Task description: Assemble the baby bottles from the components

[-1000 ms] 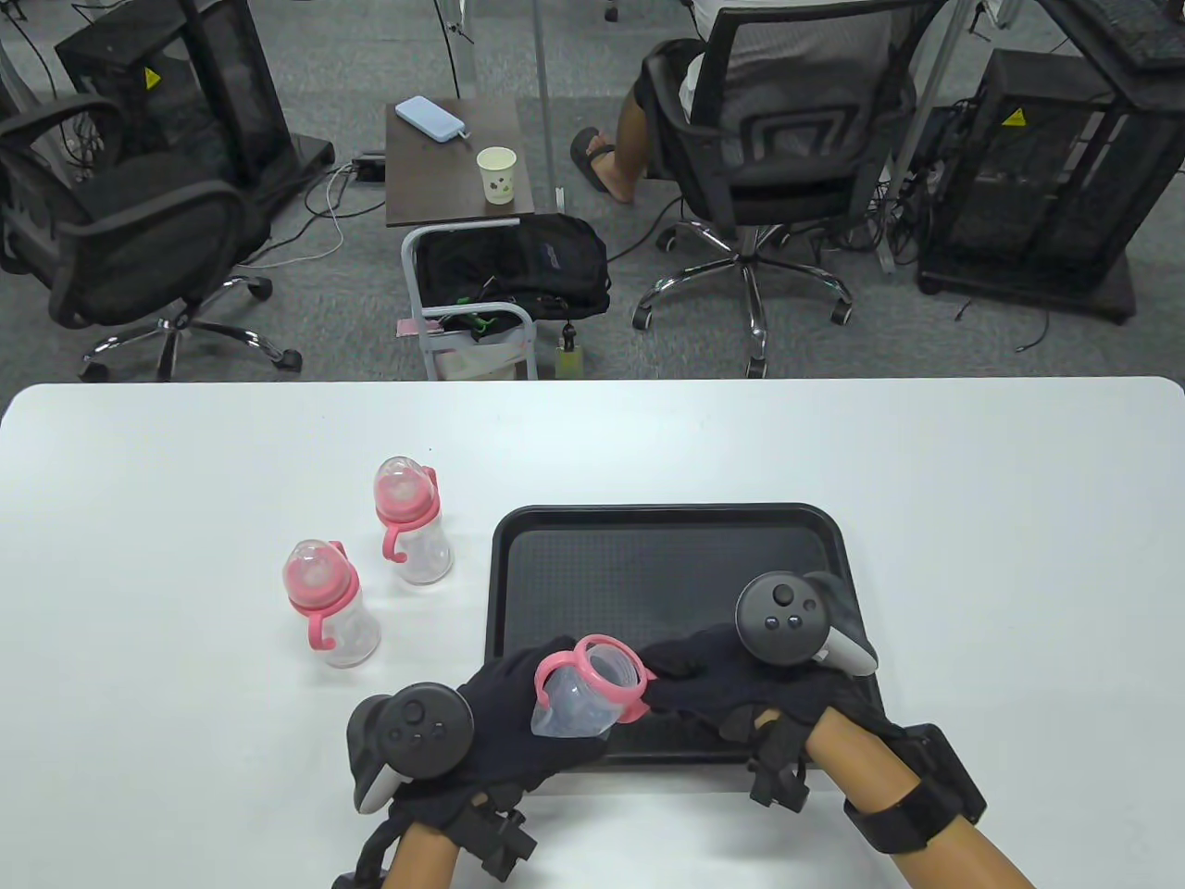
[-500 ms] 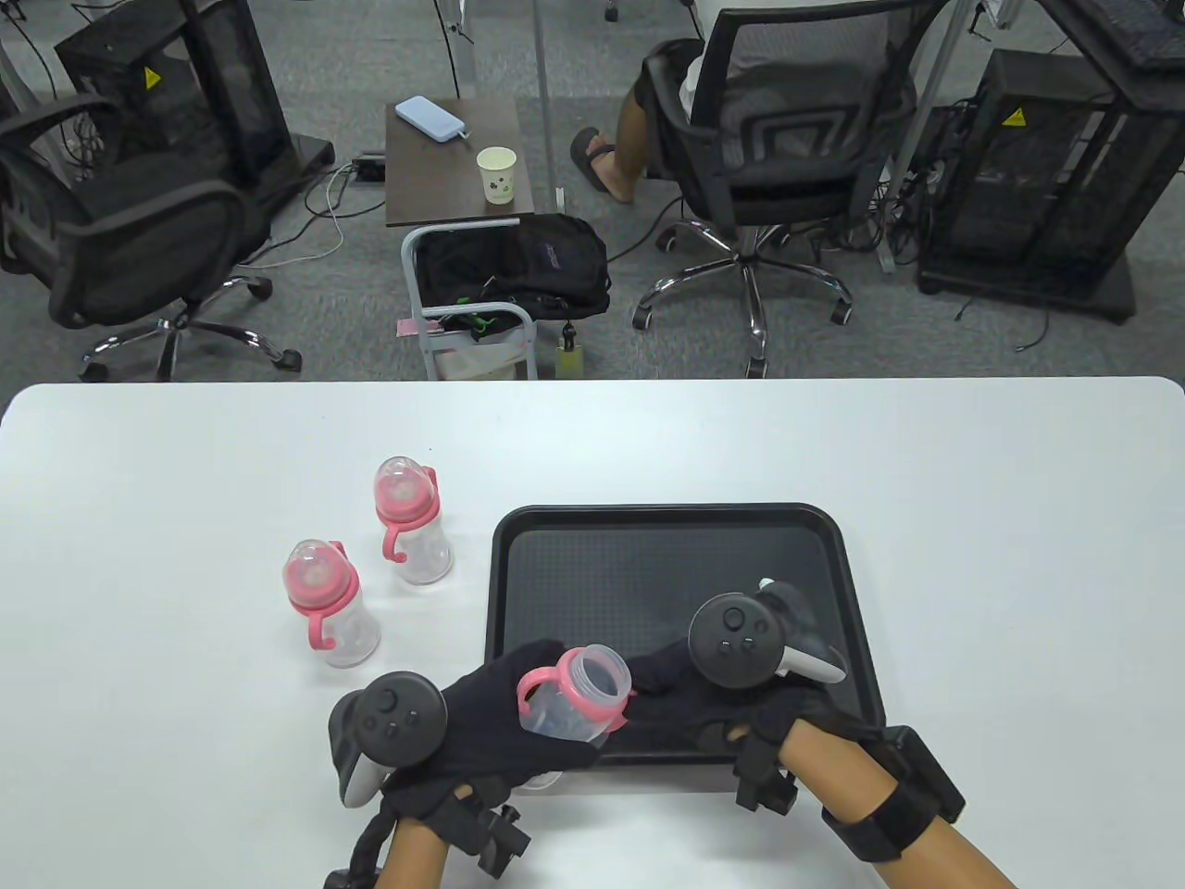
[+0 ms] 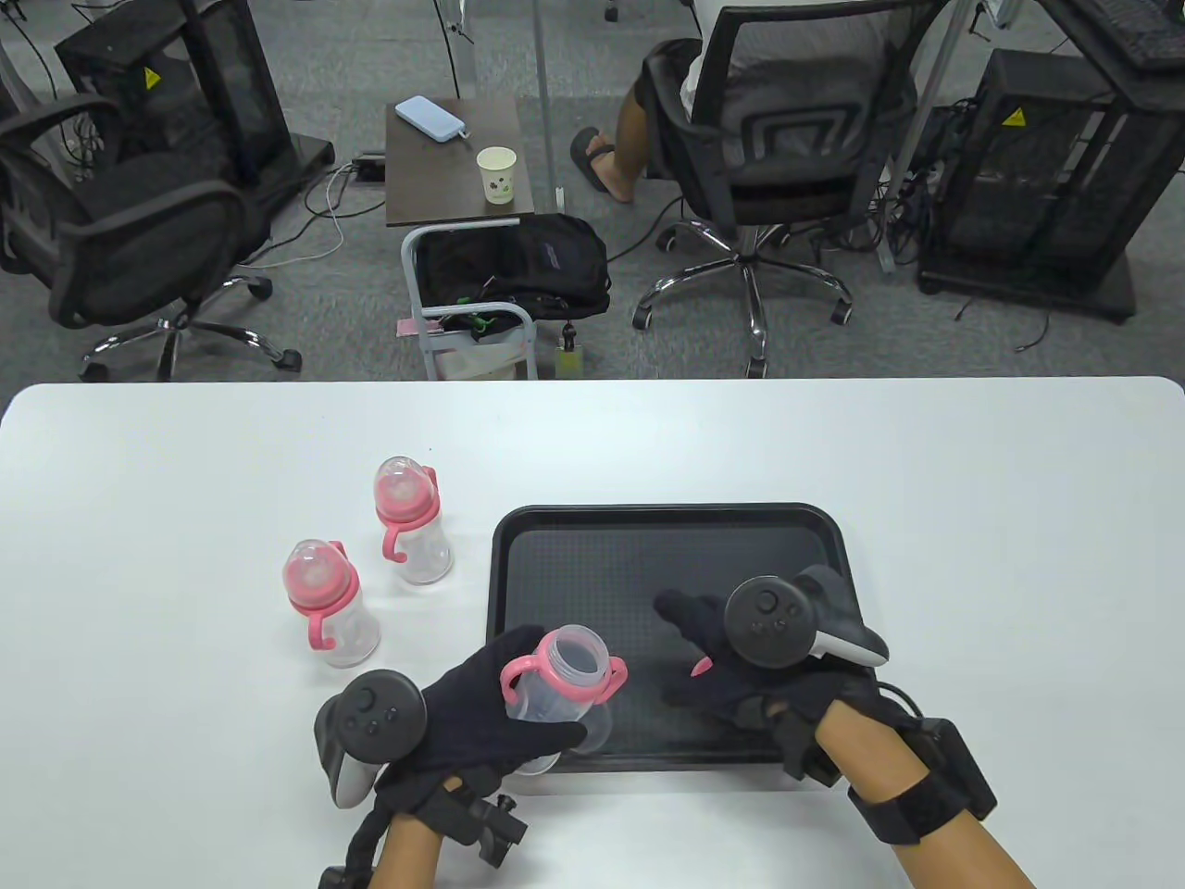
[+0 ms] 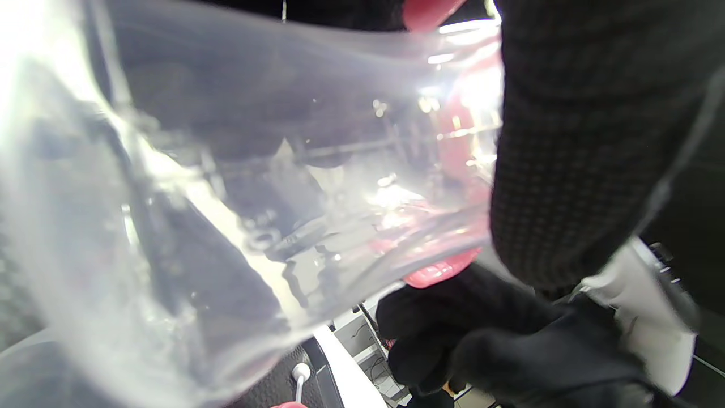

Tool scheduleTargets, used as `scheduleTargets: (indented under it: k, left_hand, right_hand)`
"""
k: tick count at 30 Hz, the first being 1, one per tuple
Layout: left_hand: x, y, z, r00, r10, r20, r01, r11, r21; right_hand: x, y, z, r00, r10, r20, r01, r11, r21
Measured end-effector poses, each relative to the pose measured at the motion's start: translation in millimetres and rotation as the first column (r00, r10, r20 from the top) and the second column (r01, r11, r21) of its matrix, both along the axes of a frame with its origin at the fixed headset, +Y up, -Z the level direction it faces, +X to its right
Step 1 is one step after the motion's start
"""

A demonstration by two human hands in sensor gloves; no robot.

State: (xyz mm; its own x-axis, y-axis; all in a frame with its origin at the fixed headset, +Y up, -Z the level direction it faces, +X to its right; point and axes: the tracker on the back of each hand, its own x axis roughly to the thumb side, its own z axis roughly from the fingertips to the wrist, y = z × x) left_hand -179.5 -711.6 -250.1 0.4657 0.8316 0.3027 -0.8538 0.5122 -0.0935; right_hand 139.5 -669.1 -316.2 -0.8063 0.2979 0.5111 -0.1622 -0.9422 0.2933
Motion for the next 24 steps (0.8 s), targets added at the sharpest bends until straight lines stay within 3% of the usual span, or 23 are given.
scheduleTargets:
  k: [5, 10, 13, 20, 24]
  left_hand:
    - [-0.1, 0.6, 0.2, 1.0, -0.008, -0.003, 0.008, 1.0, -0.005]
    - [0.1, 0.9, 0.2, 1.0, -0.017, -0.005, 0.017, 1.0, -0.011]
    - [0.6, 0.4, -0.1, 1.0, -0.029, -0.006, 0.029, 0.999, -0.015]
    - [1.6, -0.9, -1.1, 0.999, -0.048, -0.007, 0.048, 0.999, -0.023]
    - [1.9, -0.9, -1.3, 0.999, -0.051, -0.009, 0.051, 0.998, -0.024]
  right_hand:
    - [18.7, -40.7, -8.8, 0.964, 0.26, 0.05, -0.26, 0.966, -0.006]
    - [18.1, -69.0, -11.3, 0.936, 0.347, 0.06, -0.346, 0.938, -0.033]
    - [11.7, -80.5, -10.7, 0.925, 0.378, 0.044, -0.378, 0.926, 0.002]
    - [7.4, -89.8, -11.1, 0.936, 0.348, 0.049, -0.349, 0.936, 0.034]
    - [12.5, -82.3, -9.7, 0.949, 0.307, 0.065, -0.308, 0.951, 0.012]
